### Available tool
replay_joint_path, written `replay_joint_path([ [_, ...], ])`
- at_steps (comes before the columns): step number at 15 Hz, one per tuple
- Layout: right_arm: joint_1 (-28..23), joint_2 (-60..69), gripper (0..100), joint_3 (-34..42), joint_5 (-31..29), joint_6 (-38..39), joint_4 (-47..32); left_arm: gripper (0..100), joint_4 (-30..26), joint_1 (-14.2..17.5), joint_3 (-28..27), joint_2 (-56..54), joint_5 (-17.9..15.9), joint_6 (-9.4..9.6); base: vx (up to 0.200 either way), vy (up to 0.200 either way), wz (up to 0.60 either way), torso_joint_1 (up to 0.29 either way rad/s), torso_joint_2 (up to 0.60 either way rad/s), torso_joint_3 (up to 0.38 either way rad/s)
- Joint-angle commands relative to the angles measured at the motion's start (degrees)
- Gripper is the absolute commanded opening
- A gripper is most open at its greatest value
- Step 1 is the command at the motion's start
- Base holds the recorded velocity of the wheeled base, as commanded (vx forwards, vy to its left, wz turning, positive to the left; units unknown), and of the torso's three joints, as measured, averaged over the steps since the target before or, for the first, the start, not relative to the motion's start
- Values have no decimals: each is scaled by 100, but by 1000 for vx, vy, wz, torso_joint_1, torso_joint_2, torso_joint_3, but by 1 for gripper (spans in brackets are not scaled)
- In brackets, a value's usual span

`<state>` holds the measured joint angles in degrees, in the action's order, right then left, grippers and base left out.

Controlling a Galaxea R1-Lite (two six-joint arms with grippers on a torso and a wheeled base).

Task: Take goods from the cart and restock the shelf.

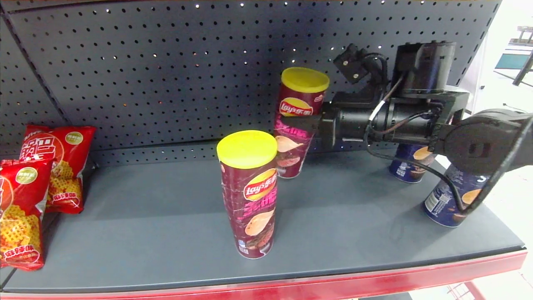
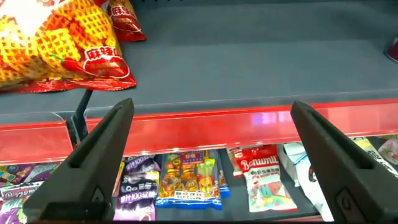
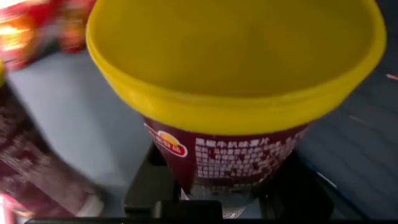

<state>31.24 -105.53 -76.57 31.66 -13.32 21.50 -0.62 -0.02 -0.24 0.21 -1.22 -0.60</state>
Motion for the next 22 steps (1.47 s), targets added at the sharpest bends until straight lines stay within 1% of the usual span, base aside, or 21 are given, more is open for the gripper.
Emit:
replay_joint_path([
  [1,57,-459,0,-69,552,-206,-32,100,1,2,-2,-3,-1,-11,0,0,0,0,0,0],
  [3,84,-626,0,-227,807,-214,-32,100,1,2,7,-3,-1,-2,0,0,0,0,0,0],
  [4,75,-828,0,-517,974,-162,-111,100,1,2,7,-3,-1,-2,0,0,0,0,0,0],
  [6,40,-1013,0,-886,1053,-153,-463,100,1,2,-2,-3,-1,-2,0,0,0,0,0,0],
  [7,31,-1039,0,-956,1062,-162,-551,100,1,2,-2,-3,-1,-2,0,0,0,0,0,0],
  [8,-4,-1066,0,-1079,1220,-170,-718,100,1,2,-2,-3,-1,-11,0,0,0,0,0,0],
  [9,-48,-1101,0,-1106,1369,-188,-753,100,1,2,-2,-3,-1,-2,0,0,0,0,0,0],
  [11,-83,-1127,0,-1132,1457,-188,-788,100,1,2,7,-3,-1,-11,0,0,0,0,0,0],
  [13,-127,-1127,0,-1220,1782,-197,-858,100,1,2,-2,-3,-1,-2,0,0,0,0,0,0],
  [16,-171,-1127,0,-1282,2028,-197,-867,100,1,2,-2,-3,-1,-2,0,0,0,0,0,0],
  [22,-154,-1224,0,-1378,2064,-197,-885,100,1,-6,-2,-3,-1,-2,0,0,0,0,0,0],
])
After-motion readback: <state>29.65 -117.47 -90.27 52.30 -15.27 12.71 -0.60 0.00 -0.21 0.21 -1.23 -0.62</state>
